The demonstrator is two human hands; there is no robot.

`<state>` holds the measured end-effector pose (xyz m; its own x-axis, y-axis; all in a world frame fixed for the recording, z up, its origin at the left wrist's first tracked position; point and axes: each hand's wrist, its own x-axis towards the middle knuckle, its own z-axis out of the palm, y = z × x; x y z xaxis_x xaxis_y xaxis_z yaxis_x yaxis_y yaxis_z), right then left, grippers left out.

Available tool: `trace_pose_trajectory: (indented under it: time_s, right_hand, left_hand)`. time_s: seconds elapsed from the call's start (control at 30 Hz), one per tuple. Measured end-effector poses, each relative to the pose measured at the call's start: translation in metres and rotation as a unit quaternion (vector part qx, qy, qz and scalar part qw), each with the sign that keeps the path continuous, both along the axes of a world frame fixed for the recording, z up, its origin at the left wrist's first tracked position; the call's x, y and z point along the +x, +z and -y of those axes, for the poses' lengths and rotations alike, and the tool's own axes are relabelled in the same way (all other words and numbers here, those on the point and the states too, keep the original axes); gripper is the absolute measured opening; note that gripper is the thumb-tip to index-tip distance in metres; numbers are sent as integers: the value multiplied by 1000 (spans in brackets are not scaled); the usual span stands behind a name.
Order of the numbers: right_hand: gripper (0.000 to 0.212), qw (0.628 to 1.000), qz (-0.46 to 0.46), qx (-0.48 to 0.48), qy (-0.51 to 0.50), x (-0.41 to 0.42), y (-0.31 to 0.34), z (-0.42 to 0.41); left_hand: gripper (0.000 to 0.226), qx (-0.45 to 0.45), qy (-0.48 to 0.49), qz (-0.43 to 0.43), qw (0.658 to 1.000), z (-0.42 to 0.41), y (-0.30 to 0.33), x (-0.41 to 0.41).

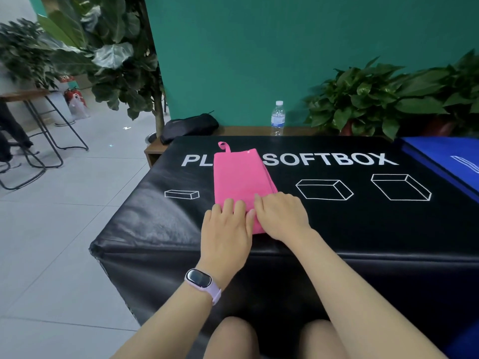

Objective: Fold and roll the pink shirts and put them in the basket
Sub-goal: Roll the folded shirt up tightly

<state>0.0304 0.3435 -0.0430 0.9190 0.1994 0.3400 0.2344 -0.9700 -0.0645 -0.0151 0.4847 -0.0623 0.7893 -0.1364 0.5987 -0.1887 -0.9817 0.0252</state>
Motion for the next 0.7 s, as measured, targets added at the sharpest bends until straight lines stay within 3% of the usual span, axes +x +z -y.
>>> trace_pose_trajectory:
  time_s: [0.13, 0.33, 0.53, 0.63, 0.7]
  right_hand:
    - [39, 993, 114, -31, 9, -14, -10, 1]
    - [35, 987, 161, -3, -21, -11, -19, -8]
    - [14, 999, 19, -44, -19, 16, 2, -10]
    - [18, 999, -29, 4, -36, 30, 11, -12]
    - [22, 999, -4, -14, -37, 26, 10, -13]
  left_hand:
    - [43, 44, -21, -40, 998, -5, 11, 11]
    - [51, 70, 0, -47, 996, -5, 14, 22]
    - [28, -17, -13, 23, 1000, 6, 1, 21]
    - [34, 10, -12, -10, 1000, 2, 8, 31]
    - [45, 64, -21, -40, 997, -3, 13, 40]
